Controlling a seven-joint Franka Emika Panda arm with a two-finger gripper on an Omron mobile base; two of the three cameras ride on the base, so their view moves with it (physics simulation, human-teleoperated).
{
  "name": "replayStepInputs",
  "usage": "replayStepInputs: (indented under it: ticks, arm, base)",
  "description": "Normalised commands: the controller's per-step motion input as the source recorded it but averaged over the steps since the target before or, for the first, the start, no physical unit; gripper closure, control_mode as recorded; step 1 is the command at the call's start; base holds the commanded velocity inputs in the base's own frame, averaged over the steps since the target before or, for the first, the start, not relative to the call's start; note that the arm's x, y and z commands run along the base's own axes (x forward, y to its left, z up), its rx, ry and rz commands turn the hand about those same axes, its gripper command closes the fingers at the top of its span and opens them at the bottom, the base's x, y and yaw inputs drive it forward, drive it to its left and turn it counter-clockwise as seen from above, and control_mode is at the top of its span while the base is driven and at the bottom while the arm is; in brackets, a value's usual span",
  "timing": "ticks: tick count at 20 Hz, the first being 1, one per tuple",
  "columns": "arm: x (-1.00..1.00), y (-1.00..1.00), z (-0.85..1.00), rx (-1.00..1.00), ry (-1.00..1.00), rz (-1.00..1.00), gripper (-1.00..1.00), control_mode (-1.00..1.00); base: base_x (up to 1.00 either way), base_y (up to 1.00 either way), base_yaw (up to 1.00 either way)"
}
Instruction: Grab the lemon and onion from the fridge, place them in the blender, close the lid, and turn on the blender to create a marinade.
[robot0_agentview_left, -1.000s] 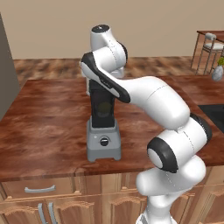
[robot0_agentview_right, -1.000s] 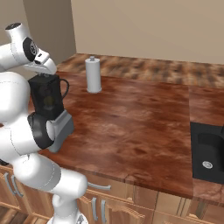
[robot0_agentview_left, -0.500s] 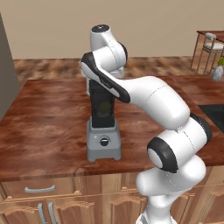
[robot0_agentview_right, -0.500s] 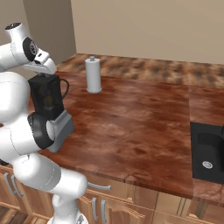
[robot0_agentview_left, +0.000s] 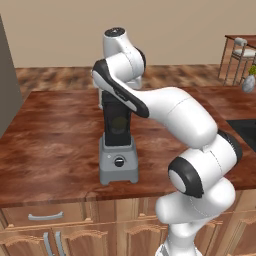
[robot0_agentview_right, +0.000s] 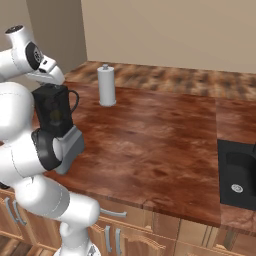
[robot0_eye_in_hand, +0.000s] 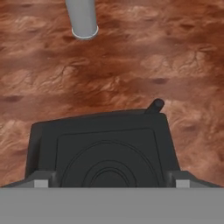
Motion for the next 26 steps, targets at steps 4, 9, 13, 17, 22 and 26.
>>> replayStepInputs:
  ticks: [4,9,13,17,22,26]
  arm:
    - [-0.36,0.0,0.18,0.0,0.0,0.0,-1.0,-1.0]
    - [-0.6,0.01,0.05,-0.02,-0.05,0.0,-1.0,-1.0]
    - [-0.62,0.0,-0.08,-0.04,0.0,0.0,-1.0,-1.0]
    - [-0.56,0.0,-0.37,-0.04,0.0,0.0,-1.0,-1.0]
    - [-0.38,0.13,-0.43,-0.05,0.0,0.0,-1.0,-1.0]
    - [-0.11,0.35,-0.45,-0.08,0.0,0.0,-1.0,-1.0]
  base:
    - [0.0,0.0,0.0]
    - [0.0,0.0,0.0]
    - [0.0,0.0,0.0]
    - [0.0,0.0,0.0]
    - [0.0,0.0,0.0]
    - [0.0,0.0,0.0]
